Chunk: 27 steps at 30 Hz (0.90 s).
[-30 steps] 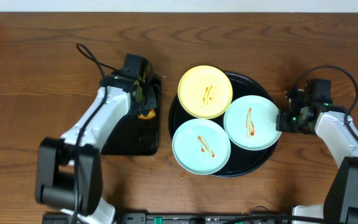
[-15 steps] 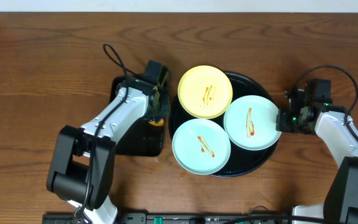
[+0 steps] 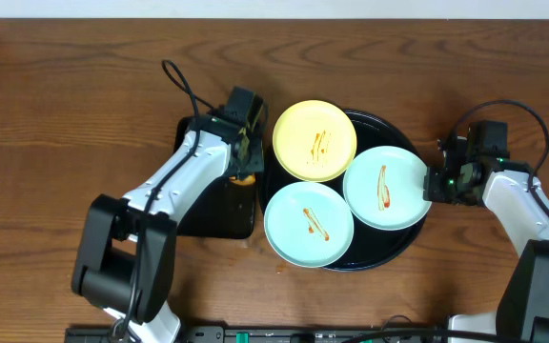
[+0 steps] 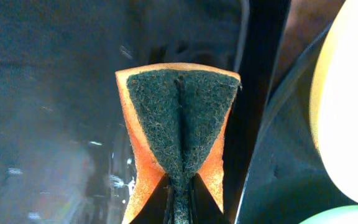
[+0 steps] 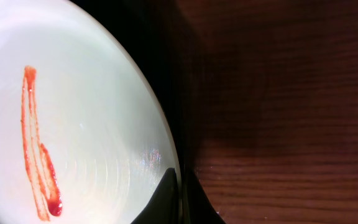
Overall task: Clean dirty plates on tray and stack at the side
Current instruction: 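Lift the sponge with the left gripper toward the plates, then scrub the right pale green plate with the sponge in the left gripper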
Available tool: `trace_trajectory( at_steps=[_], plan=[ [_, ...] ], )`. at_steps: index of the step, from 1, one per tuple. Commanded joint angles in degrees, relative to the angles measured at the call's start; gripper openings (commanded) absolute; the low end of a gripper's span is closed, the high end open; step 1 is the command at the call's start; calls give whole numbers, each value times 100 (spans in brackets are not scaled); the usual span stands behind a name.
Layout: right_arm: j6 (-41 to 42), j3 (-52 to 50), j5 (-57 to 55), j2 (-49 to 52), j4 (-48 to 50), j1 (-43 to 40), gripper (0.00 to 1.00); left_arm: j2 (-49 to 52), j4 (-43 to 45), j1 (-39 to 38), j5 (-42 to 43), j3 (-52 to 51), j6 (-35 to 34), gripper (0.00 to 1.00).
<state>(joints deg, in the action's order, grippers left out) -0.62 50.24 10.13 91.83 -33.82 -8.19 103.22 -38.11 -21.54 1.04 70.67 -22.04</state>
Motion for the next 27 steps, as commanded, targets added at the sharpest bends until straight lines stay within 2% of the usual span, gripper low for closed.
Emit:
trace_trajectory(
  at_steps=[1, 4, 8, 9, 16, 21, 27],
  plan=[
    [-11, 107, 46, 17, -9, -42, 1, -444, -42, -4, -297, 337, 140, 7],
    [-11, 107, 46, 17, -9, -42, 1, -688, 66, -13, 59, 350, 142, 7],
    [-11, 107, 46, 17, -9, -42, 1, -798, 651, -63, 1311, 398, 367, 7],
    [-11, 107, 46, 17, -9, -42, 1, -796, 686, -85, 1399, 487, 426, 7],
    [-11, 107, 48, 17, -22, -42, 1, -673, 195, -439, 1220, 1878, 466, 7],
    [-9, 107, 87, 17, -22, -42, 1, -365, 391, -951, 1185, 1963, 457, 7],
    [-9, 107, 87, 17, -24, -42, 1, 483, 695, -1851, 1209, 1963, 417, 7]
  ],
)
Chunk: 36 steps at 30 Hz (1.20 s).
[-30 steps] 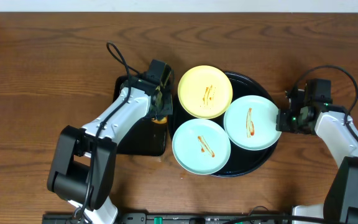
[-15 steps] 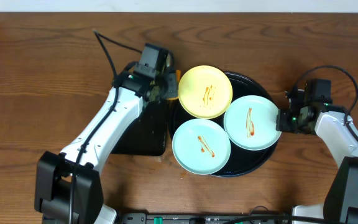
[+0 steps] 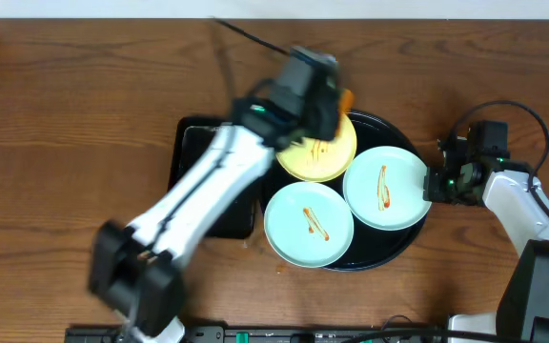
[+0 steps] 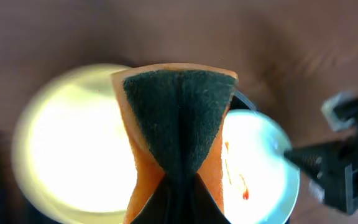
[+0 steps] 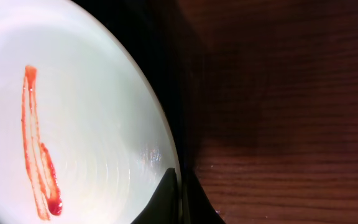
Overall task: Clean dirty plates on tray and stack at the side
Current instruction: 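Scrub the right pale green plate with the sponge in the left gripper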
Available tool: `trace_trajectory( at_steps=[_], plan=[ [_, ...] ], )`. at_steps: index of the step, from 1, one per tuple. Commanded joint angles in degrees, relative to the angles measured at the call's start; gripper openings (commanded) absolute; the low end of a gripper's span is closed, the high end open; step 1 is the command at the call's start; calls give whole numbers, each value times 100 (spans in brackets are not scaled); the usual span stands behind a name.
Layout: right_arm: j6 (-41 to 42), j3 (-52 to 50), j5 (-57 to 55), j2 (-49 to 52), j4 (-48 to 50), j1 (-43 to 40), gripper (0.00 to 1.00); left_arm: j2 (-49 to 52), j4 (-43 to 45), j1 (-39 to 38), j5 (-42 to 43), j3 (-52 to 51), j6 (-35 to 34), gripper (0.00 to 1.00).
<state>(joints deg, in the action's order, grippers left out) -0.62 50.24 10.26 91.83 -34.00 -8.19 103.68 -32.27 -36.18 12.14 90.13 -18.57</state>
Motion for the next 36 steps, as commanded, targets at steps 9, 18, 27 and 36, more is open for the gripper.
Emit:
trace_trajectory(
  at_steps=[9, 18, 27, 36],
  plan=[
    [-9, 107, 74, 17, -7, -42, 1, 1362, 885, -1307, 422, 17, -144, 7],
    [-9, 107, 74, 17, -7, -42, 1, 1679, 992, -1631, 931, -35, -278, 7],
    [37, 107, 74, 17, -11, -42, 1, 2103, 861, -1622, 975, -76, -273, 7],
    [37, 107, 72, 17, -44, -42, 1, 2107, 330, -1351, -413, -74, -48, 8]
  ],
)
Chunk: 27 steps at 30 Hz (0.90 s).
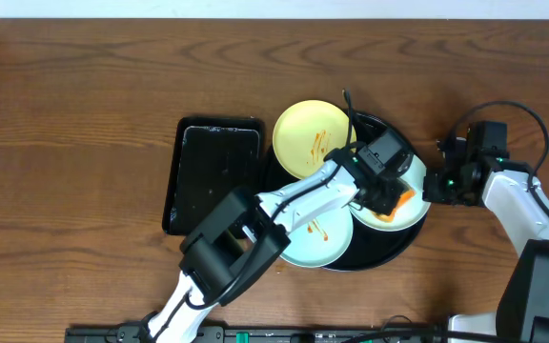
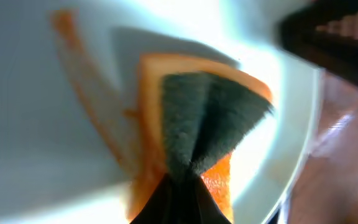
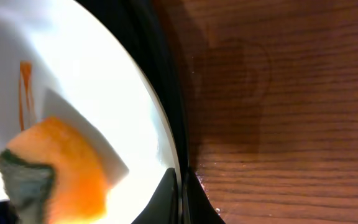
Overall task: Clean dirty plates on tray and stack at the side
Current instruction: 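Scrub the right pale green plate with the sponge in the left gripper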
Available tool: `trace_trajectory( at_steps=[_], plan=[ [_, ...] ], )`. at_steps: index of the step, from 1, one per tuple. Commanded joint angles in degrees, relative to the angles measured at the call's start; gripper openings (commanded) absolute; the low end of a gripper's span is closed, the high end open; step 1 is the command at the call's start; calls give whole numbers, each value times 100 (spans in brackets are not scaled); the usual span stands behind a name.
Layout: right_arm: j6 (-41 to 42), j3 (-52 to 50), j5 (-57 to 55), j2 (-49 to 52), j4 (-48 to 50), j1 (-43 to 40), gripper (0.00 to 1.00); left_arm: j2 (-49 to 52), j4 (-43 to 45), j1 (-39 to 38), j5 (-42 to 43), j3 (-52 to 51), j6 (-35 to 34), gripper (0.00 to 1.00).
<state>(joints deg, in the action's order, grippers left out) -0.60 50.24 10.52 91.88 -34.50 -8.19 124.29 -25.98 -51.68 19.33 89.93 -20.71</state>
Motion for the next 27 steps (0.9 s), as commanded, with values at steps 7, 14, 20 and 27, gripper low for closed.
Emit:
trace_trajectory(
  at_steps=[7, 14, 20, 27],
  plan=[
    [35, 107, 46, 13, -20, -42, 1, -136, -485, 555, -614, 109, 352, 8],
    [35, 107, 46, 13, -22, -42, 1, -645, -66, 560, -474, 251, 354, 8],
    [37, 107, 48, 13, -24, -42, 1, -555, 450, 516, -474, 245, 350, 8],
    [59, 107, 48, 13, -50, -42, 1, -315, 868, 271, -476, 245, 341, 7]
  ],
)
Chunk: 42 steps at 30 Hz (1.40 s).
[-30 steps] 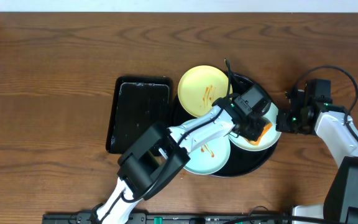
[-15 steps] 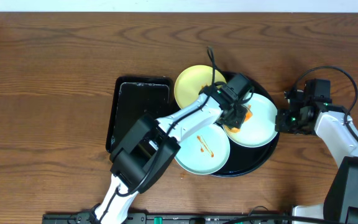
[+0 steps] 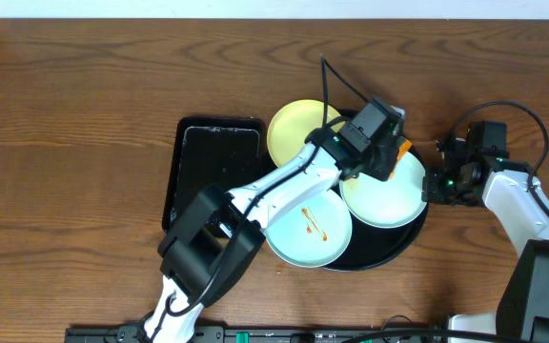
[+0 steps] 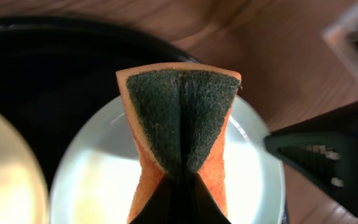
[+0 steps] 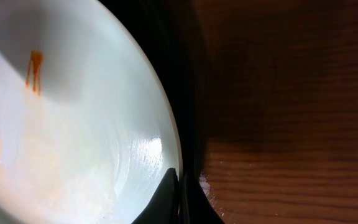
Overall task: Clean dirty plates on tray and stack at the side
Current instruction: 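Scrub the right pale green plate with the sponge in the left gripper, then return the sponge to the black water tray with the left gripper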
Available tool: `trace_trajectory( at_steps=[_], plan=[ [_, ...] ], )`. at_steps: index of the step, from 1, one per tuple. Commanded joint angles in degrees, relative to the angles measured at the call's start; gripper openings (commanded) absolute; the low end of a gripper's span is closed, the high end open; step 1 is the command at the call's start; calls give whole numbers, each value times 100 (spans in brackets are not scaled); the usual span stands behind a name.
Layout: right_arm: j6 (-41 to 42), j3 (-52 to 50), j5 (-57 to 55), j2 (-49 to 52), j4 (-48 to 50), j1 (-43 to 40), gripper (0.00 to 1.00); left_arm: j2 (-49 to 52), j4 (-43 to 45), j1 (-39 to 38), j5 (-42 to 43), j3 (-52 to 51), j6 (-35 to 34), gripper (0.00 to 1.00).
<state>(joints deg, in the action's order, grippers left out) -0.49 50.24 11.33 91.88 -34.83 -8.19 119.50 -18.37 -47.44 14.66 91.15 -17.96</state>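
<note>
Three plates sit on the round black tray (image 3: 389, 250): a yellow plate (image 3: 294, 133), a pale green plate (image 3: 308, 224) with a red streak, and a right pale green plate (image 3: 387, 195). My left gripper (image 3: 389, 152) is shut on an orange sponge (image 4: 179, 118) with a dark green scouring face, raised over the far edge of the right plate. My right gripper (image 5: 180, 186) is shut on that plate's right rim (image 5: 166, 118). A small red smear (image 5: 34, 68) remains on the right plate in the right wrist view.
A black rectangular tray (image 3: 213, 171) lies left of the round tray. Brown wooden table (image 3: 65, 114) surrounds everything. The left arm stretches across the yellow plate and the round tray.
The sponge was pressed on the right plate's lower right part; now it is lifted at the plate's far edge. Most of the long red streak is gone, only a small smear shows.
My left gripper held the sponge over the black rectangular tray, then above the yellow plate, then pressed on the right plate over its streak. My right gripper stayed shut on that plate's rim throughout. Now the streak is mostly wiped off.
</note>
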Motion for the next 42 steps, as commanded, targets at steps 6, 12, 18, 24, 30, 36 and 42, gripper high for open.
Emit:
trace_trajectory(
  at_steps=[6, 12, 18, 24, 30, 36, 42],
  plan=[
    [46, 107, -33, 13, -26, -42, 1, 490, 92, -245, -39, 122, 11, 8],
    [48, 107, -33, 13, -31, -42, 1, 678, -286, -57, -236, 90, 13, 7],
    [46, 107, -33, 13, -33, -42, 1, 632, -844, 225, -245, 92, -37, 8],
    [46, 107, -35, 13, -33, -42, 1, 400, -1344, 286, -247, 98, -33, 8],
    [48, 107, -31, 13, -26, -42, 5, -243, -1572, 304, -245, 98, -31, 7],
    [68, 107, -22, 13, 13, -39, 13, -1019, -1845, 525, -254, 98, -31, 8],
    [63, 107, 437, 13, 33, -39, 15, -1464, -2507, 1080, -723, 98, -28, 7]
  ],
)
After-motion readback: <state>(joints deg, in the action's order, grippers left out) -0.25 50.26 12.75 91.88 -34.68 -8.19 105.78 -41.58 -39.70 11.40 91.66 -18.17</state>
